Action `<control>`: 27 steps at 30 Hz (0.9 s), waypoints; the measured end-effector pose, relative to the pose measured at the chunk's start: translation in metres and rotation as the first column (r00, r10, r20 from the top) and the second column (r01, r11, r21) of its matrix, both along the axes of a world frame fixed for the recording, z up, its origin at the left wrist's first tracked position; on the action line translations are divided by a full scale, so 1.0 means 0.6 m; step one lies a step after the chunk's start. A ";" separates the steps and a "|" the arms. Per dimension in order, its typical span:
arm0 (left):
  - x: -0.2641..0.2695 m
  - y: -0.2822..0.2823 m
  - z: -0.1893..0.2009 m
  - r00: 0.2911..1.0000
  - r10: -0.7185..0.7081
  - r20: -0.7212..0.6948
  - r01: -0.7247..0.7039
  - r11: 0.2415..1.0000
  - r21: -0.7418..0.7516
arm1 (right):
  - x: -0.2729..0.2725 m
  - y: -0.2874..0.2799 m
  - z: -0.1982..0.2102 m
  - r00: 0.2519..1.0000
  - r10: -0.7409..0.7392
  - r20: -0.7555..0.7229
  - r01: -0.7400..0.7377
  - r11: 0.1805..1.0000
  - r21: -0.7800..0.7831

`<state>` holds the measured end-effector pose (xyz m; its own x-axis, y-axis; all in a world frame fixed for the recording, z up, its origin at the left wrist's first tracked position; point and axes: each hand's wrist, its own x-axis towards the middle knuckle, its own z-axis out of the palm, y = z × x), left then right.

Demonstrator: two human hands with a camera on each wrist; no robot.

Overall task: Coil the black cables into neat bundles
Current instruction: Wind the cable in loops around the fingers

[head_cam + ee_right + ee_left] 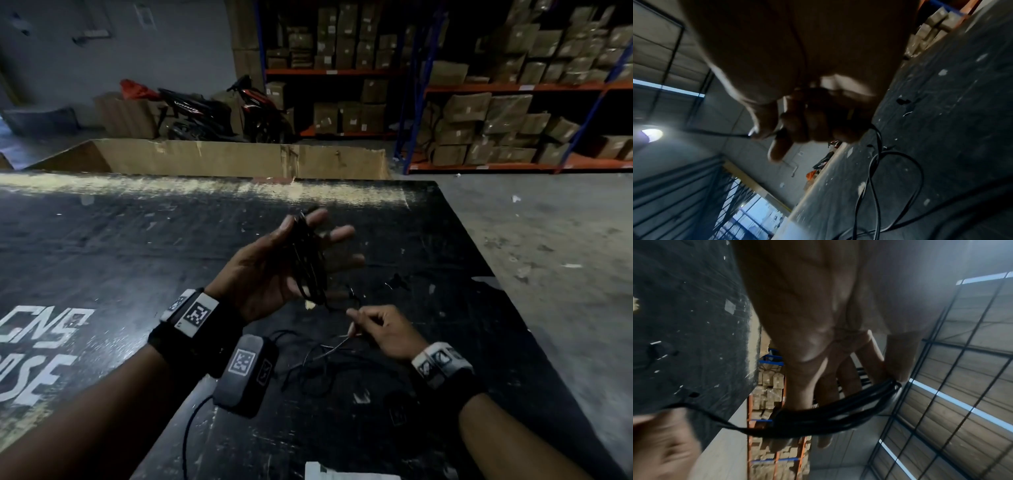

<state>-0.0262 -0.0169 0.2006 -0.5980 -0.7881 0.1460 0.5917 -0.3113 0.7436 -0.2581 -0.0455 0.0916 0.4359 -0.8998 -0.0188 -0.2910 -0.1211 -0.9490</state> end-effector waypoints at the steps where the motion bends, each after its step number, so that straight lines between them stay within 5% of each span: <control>1: -0.003 0.008 -0.005 0.998 -0.045 0.042 0.045 0.999 0.003 | -0.006 -0.016 0.003 0.999 -0.047 -0.004 0.047 0.998 -0.029; 4: -0.020 0.033 -0.038 0.969 -0.123 0.214 0.122 0.992 0.018 | -0.017 -0.054 0.043 0.992 -0.109 -0.065 0.101 0.987 -0.123; 9: -0.036 0.048 -0.084 0.887 -0.112 0.449 0.114 0.993 0.022 | -0.004 -0.063 0.144 0.971 -0.029 -0.236 -0.017 0.982 -0.190; 16: -0.033 0.020 -0.088 0.824 0.155 0.545 -0.183 0.983 -0.004 | 0.009 -0.012 0.215 0.972 0.068 -0.224 -0.117 0.971 -0.209; 22: -0.007 -0.016 -0.065 0.875 0.360 0.325 -0.406 0.910 0.084 | 0.009 0.043 0.164 0.990 0.043 0.134 -0.026 0.991 -0.128; 27: 0.002 -0.036 -0.035 0.886 0.446 0.129 -0.459 0.882 0.107 | 0.020 0.069 0.076 0.945 0.092 0.313 -0.124 0.989 0.086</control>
<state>-0.0248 -0.0384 0.1795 -0.1774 -0.9840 -0.0173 0.6179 -0.1250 0.7763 -0.2463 -0.0039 0.1371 0.5297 -0.8472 0.0412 0.0258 -0.0324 -0.9991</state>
